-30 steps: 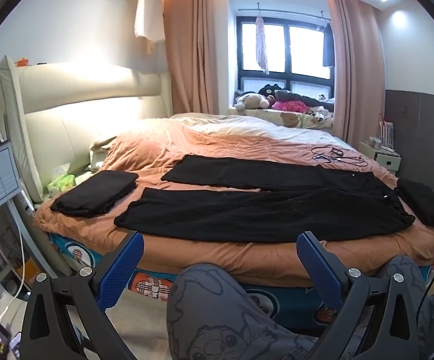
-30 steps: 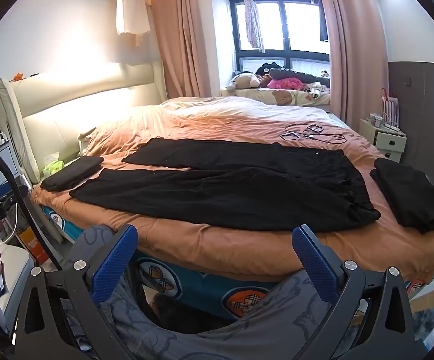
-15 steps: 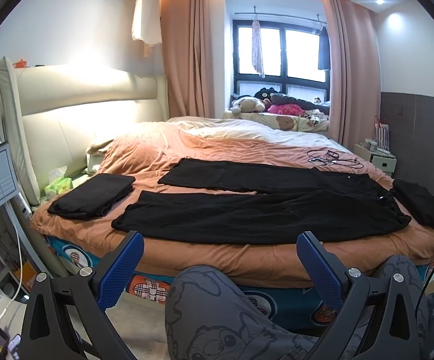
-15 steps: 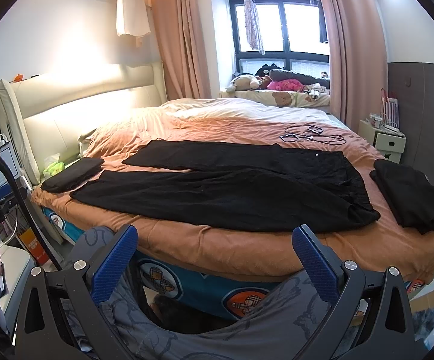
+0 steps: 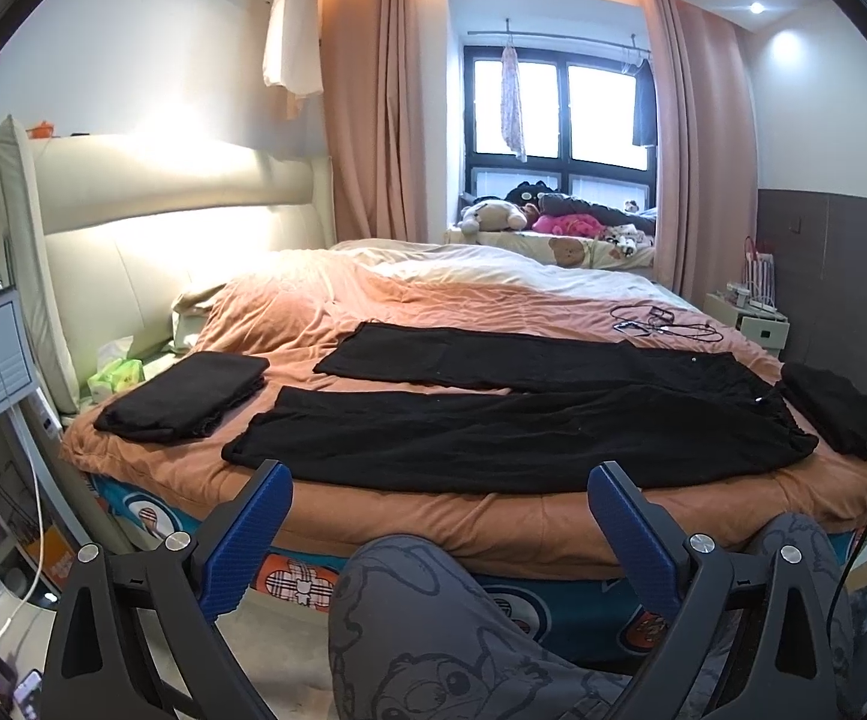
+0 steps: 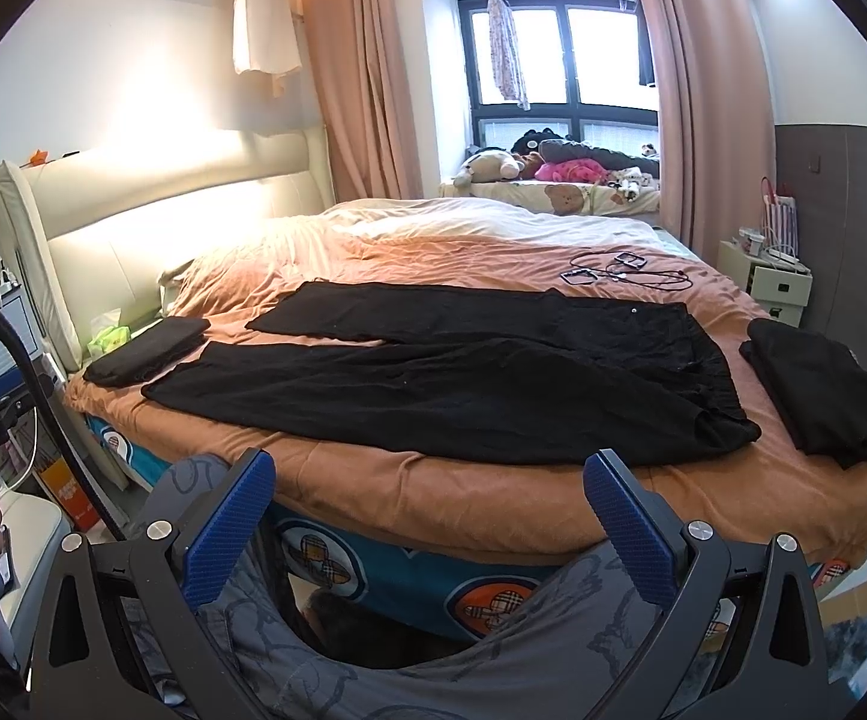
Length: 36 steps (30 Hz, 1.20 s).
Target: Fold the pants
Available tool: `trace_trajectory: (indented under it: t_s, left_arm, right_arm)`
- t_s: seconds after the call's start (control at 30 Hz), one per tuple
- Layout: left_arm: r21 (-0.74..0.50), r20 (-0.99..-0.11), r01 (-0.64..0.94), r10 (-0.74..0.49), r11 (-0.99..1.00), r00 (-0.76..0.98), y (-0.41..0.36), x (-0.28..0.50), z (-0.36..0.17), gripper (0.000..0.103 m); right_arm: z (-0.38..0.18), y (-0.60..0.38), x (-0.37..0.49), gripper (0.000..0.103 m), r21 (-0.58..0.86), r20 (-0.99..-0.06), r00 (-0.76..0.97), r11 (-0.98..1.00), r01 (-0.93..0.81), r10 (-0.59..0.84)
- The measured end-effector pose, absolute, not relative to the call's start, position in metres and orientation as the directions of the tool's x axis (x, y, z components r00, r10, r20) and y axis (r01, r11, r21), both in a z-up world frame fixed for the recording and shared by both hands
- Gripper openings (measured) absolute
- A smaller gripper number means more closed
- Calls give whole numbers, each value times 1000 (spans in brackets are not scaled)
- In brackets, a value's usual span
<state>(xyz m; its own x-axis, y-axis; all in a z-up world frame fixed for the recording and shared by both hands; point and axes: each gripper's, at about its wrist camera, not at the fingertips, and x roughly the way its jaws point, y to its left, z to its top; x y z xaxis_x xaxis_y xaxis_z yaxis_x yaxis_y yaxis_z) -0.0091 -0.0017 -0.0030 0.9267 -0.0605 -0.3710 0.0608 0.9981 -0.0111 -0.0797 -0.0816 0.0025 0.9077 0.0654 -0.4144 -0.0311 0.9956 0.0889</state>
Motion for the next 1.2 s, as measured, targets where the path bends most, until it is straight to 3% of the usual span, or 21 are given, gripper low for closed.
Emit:
trace_trajectory:
  t_s: [1.2]
  left_arm:
    - [-15,-369,49,-51,999,928,6,-11,-4,100]
  right_arm:
    - [3,-81,-79,103,91,-413,908,995,-38,72]
